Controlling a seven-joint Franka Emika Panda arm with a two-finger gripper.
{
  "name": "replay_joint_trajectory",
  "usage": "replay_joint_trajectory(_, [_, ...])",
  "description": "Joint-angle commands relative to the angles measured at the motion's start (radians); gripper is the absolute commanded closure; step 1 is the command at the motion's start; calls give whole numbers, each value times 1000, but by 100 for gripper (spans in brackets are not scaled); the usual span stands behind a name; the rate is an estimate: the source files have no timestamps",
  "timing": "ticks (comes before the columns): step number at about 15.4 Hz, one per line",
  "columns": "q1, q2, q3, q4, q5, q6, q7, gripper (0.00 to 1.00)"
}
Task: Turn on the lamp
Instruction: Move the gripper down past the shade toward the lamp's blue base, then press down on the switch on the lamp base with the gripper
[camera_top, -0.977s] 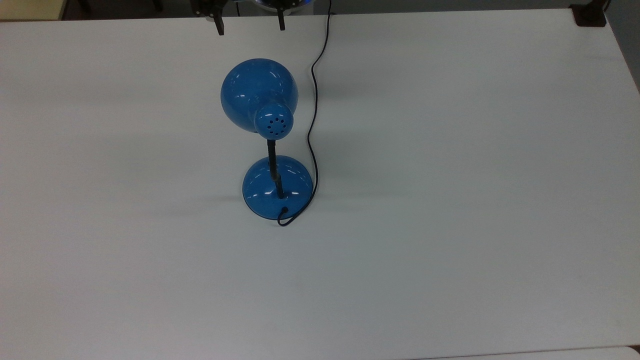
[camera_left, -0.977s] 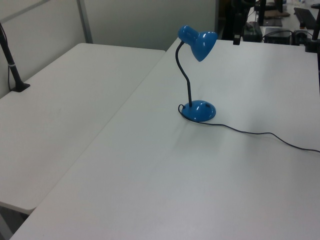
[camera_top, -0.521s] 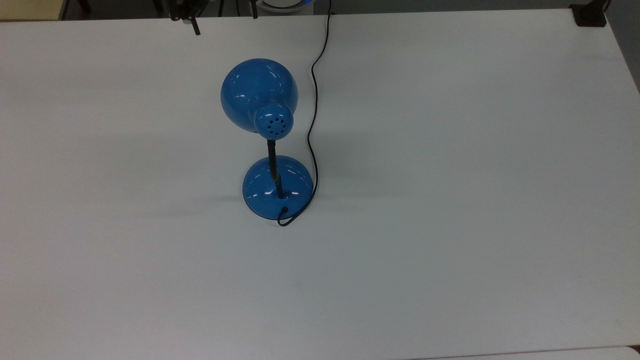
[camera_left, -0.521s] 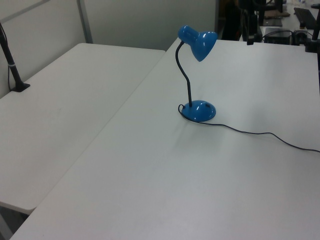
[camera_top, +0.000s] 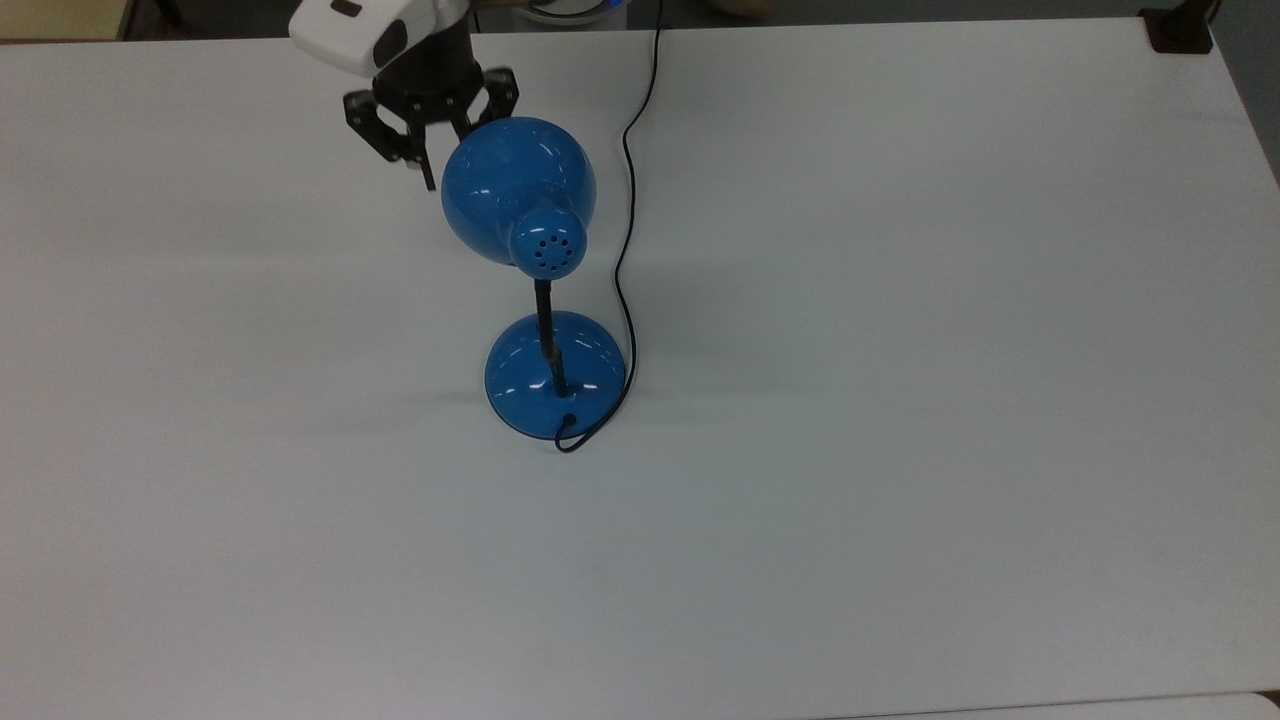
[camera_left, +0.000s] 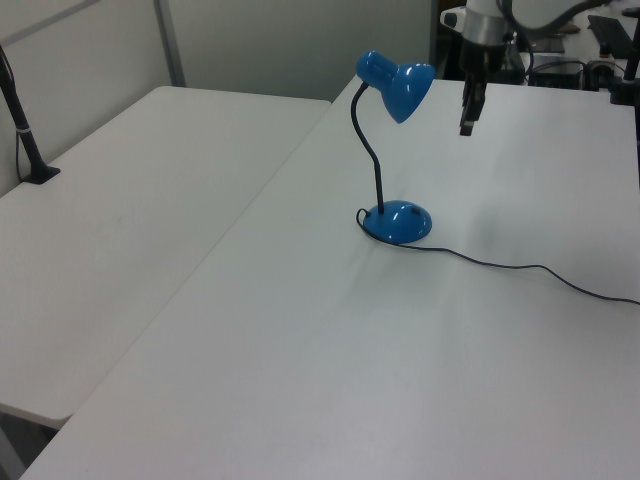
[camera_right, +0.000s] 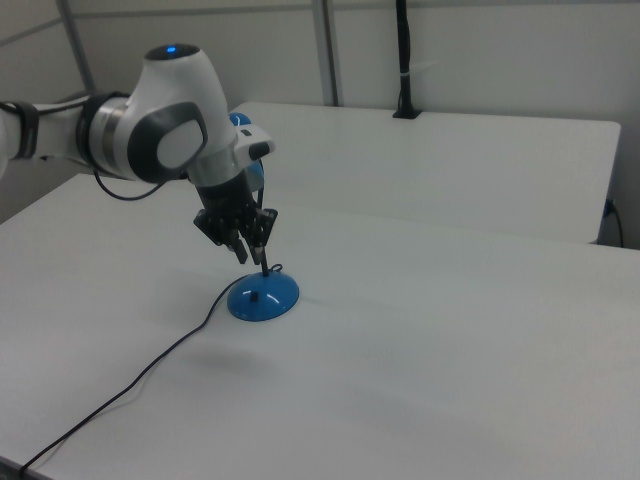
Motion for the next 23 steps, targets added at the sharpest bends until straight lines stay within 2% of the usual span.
replay_joint_trajectory(1, [13, -4, 10, -127, 16, 220, 86, 100])
replay_joint_trajectory(3, [16, 23, 18, -152, 16, 300, 97, 100])
replay_joint_trajectory(6, [43, 82, 23, -146, 17, 337, 104, 100])
replay_joint_trajectory(9, [65, 129, 24, -147, 17, 443, 190, 100])
replay_joint_trajectory(13, [82, 181, 24, -144, 16, 537, 238, 100])
replay_joint_trajectory(23, [100, 253, 36, -111, 14, 557, 264, 100])
